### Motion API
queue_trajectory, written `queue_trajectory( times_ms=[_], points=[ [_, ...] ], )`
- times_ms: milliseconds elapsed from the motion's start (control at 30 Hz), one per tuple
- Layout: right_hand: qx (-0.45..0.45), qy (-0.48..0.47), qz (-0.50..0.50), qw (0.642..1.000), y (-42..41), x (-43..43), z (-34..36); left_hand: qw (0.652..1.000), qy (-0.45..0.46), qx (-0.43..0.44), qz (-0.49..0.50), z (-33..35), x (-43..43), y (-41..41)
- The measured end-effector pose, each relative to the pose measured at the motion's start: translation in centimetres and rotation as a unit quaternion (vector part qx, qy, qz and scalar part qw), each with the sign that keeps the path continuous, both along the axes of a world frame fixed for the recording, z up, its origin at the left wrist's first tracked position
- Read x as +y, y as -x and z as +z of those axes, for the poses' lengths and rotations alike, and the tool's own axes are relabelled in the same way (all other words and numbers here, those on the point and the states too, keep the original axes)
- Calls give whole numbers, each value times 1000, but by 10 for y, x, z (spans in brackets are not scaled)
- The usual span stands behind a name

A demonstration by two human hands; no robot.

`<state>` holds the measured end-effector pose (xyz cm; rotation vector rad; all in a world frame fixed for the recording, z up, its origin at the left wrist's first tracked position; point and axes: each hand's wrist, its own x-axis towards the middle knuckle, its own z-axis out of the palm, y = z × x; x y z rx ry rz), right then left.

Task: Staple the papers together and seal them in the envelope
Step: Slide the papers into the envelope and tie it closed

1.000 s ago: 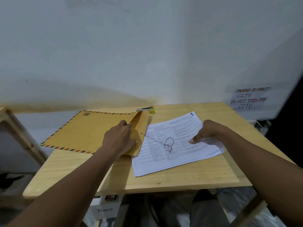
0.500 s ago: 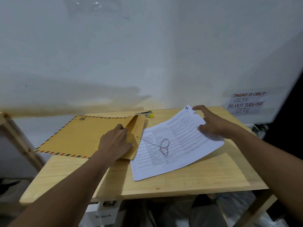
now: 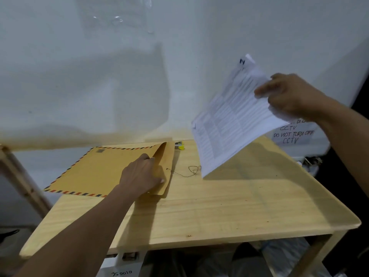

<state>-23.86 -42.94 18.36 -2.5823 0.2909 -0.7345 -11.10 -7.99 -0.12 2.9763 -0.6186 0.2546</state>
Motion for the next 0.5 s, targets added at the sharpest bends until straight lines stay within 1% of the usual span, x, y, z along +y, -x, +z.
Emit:
queue_trajectory(
  times_ms=[67,100,167,233,333,433,500],
  points=[
    [-49,-49,-3,998,2,2,4,1000,3,7,2,1,0,1],
    [-59,-83,-1,995,2,2,1,1000,5,9,2,1,0,1],
    [-58,-183,4,981,-4,-6,-10,1000,13,13,1,1,0,3],
    [-14,-249,-6,968,-11,-15,-30,1000,17,20,6,2,0,5],
    [73,-296,12,952,-16,-13,-65,999,27,15,4,4,2,8],
    [155,-376,1,913,-15,-6,-97,999,26,8,-18,3,4,11],
    [189,-400,3,897,-19,-6,-111,1000,22,9,-17,3,4,13]
  ],
)
